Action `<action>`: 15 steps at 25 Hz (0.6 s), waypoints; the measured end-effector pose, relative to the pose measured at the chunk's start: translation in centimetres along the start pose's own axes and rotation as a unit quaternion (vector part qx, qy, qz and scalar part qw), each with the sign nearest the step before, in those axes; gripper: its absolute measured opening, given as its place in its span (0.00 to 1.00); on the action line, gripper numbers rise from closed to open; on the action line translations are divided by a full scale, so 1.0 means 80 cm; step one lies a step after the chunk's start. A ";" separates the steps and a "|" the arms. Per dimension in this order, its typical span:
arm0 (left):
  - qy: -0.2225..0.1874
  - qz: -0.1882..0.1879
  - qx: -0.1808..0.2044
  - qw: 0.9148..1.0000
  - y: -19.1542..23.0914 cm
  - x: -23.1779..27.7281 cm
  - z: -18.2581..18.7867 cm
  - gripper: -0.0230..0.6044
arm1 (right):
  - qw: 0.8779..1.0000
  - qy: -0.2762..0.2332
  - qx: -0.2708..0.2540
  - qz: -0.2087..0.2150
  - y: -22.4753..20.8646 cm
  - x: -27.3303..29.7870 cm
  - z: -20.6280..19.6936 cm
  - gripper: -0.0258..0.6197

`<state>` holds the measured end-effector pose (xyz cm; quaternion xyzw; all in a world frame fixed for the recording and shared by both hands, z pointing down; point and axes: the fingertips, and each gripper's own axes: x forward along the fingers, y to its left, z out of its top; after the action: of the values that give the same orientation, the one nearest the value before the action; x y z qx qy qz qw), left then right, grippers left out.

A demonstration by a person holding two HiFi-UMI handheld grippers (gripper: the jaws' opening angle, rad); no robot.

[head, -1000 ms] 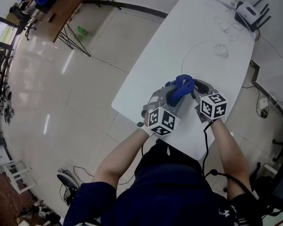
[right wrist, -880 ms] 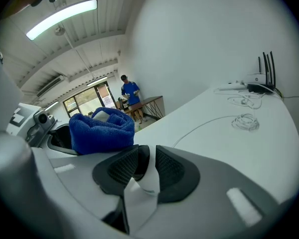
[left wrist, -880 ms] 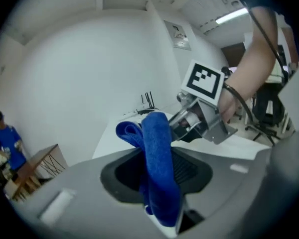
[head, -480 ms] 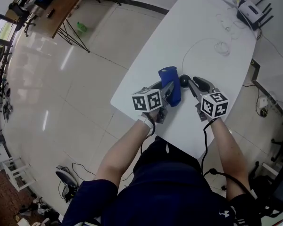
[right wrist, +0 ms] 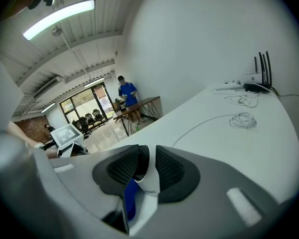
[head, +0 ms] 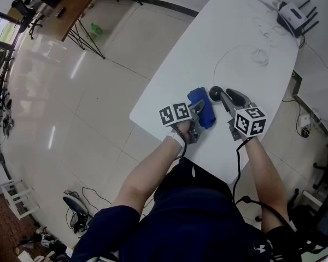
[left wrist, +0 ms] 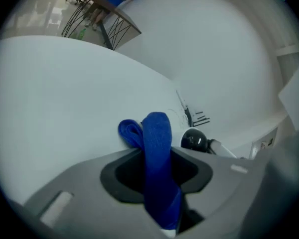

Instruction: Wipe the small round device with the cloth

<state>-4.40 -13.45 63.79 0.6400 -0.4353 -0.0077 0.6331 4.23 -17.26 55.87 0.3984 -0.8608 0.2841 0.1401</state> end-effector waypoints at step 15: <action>-0.088 -0.014 0.339 0.937 -0.136 -0.047 0.013 0.27 | 1.000 0.000 0.007 0.000 -0.004 0.003 0.000 0.21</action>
<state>-1.36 -14.10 52.64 0.8194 -0.4572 0.0753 0.3374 4.31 -17.58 56.09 0.3994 -0.8588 0.2898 0.1376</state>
